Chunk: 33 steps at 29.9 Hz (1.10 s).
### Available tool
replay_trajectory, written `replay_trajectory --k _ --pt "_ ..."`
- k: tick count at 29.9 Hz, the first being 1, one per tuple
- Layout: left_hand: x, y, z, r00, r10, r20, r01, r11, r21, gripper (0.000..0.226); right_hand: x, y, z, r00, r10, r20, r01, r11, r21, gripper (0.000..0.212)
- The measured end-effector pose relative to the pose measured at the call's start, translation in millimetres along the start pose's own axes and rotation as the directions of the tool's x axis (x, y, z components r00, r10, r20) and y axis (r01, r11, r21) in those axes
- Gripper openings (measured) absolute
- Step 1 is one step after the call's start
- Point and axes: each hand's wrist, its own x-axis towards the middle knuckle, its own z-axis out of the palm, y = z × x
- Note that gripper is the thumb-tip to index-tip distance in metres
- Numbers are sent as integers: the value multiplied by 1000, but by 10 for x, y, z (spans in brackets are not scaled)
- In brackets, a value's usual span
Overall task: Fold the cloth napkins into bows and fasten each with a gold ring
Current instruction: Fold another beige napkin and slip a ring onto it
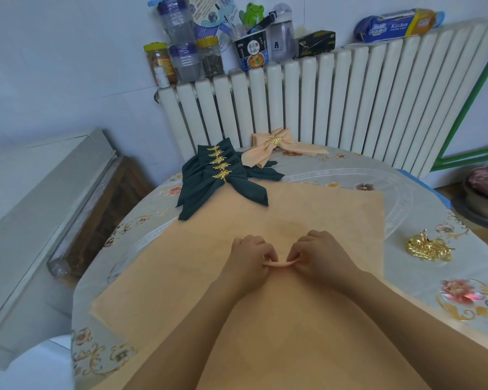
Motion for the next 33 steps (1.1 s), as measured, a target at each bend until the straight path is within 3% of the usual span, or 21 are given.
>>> replay_trajectory --k 3,6,9,12,16,19,22,24,27,30,33 --pt "-69 21 -40 992 -36 123 36 999 3 23 -44 28 -36 994 51 101 -57 997 57 14" --pt "-76 73 -37 989 -109 99 114 992 -48 20 -31 27 -34 982 166 86 -175 978 109 23" --pt "8 84 -6 975 -199 95 207 975 -84 14 -4 0 30 965 255 58 -258 965 44 21" --pt "63 79 0 959 -244 144 258 962 -89 14 20 -36 46 943 314 109 -314 949 -16 36" --pt "46 131 -74 959 -227 167 247 962 -112 29 10 -101 17 974 220 47 -207 959 -191 24" --pt "-31 180 -107 992 -85 92 78 994 80 16 -94 -144 -14 992 90 -91 -109 968 -225 16" --pt "-165 168 -77 999 5 -34 -5 1000 2 5 -232 -141 -38 991 -6 -136 -11 992 -123 18" --pt "-290 176 -55 1000 14 -10 -14 999 -30 8 -337 -164 -88 1000 15 -21 -16 998 -57 2" --pt "-453 178 -27 995 6 103 0 999 -53 15 -475 -161 -122 993 51 107 -53 999 12 15" --pt "-525 174 -44 983 -33 179 60 987 -146 9 -495 -153 -137 981 148 122 -160 983 92 25" --pt "-507 204 -32 980 -143 138 169 964 -207 12 -512 -176 -111 969 239 57 -239 971 -15 21"
